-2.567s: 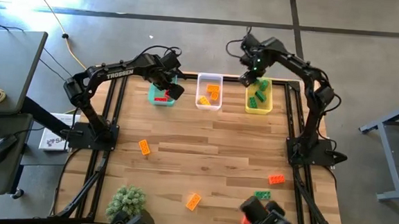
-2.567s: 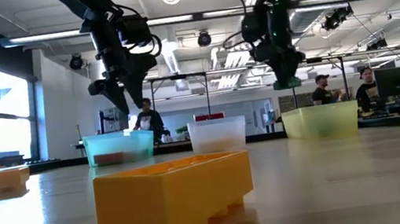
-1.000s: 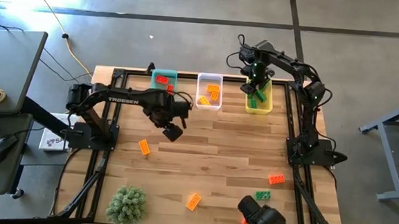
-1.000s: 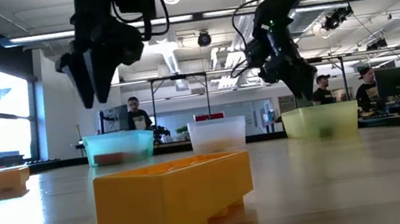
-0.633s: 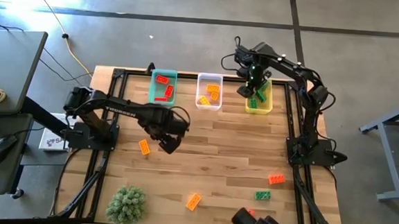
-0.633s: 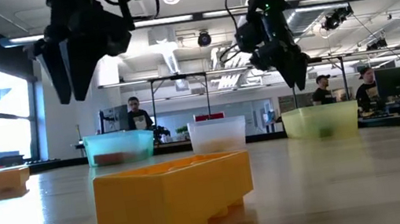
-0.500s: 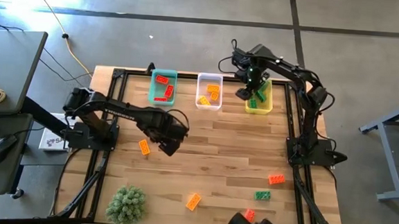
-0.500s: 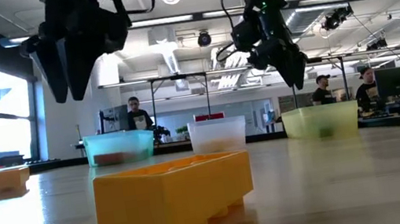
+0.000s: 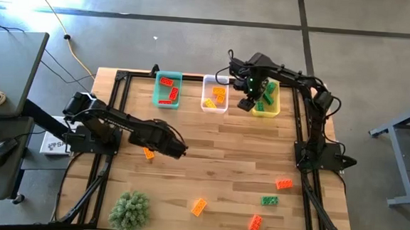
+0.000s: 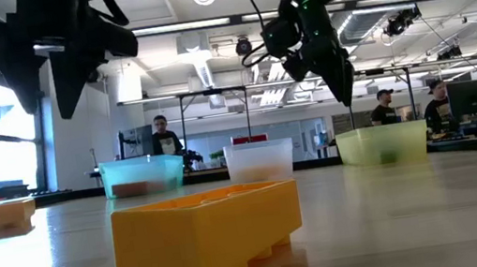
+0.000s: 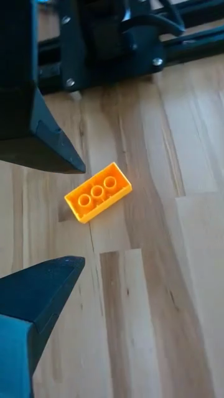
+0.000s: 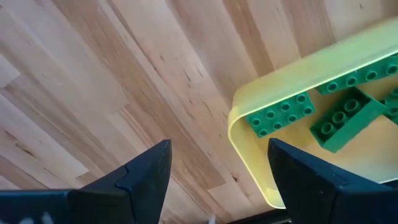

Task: Sort & place blocks by color
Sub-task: Put the yellow game piece into the white bin

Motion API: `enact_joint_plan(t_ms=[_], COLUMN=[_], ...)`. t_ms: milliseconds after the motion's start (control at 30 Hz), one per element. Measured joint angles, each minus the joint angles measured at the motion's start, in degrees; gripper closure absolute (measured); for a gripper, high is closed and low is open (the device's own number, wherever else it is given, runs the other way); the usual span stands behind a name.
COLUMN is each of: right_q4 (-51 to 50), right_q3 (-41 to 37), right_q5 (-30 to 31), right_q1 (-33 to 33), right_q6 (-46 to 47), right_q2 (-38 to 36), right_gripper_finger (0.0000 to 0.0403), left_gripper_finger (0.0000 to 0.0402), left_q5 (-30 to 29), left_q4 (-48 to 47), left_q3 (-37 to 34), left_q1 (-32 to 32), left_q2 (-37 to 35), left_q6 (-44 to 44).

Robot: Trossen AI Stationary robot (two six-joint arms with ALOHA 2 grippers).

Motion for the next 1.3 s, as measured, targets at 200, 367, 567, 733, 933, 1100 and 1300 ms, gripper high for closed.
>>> enact_joint_plan(t_ms=[200, 367, 567, 733, 933, 1100, 1300], right_q4=[-0.1, -0.1, -0.3, -0.3, -0.3, -0.3, -0.3], right_q3=[0.0, 0.0, 0.0, 0.0, 0.0, 0.0, 0.0], right_q5=[0.0, 0.0, 0.0, 0.0, 0.0, 0.0, 0.0], right_q1=[1.2, 1.9, 2.1, 2.1, 2.1, 2.1, 2.1], right_q6=[-1.4, -2.0, -3.2, -4.3, -4.6, -5.7, -6.1], right_q2=[0.0, 0.0, 0.0, 0.0, 0.0, 0.0, 0.0], right_gripper_finger=[0.0149, 0.0149, 0.0149, 0.0149, 0.0149, 0.0149, 0.0149], left_gripper_finger=[0.0183, 0.0183, 0.0183, 0.0183, 0.0183, 0.0183, 0.0183], left_q5=[-2.6, 0.5, 2.0, 2.7, 6.0, 6.9, 7.4], left_q4=[0.0, 0.6, 6.8, 12.8, 13.2, 17.7, 22.0], left_q3=[-0.9, -5.0, -9.9, -14.1, -17.1, -19.2, -22.2], left_q1=[-1.7, -2.8, -3.0, -2.4, -2.1, -2.1, -2.0], left_q2=[0.0, 0.0, 0.0, 0.0, 0.0, 0.0, 0.0], left_q6=[-10.5, -18.6, -23.3, -25.3, -30.0, -30.5, -32.6])
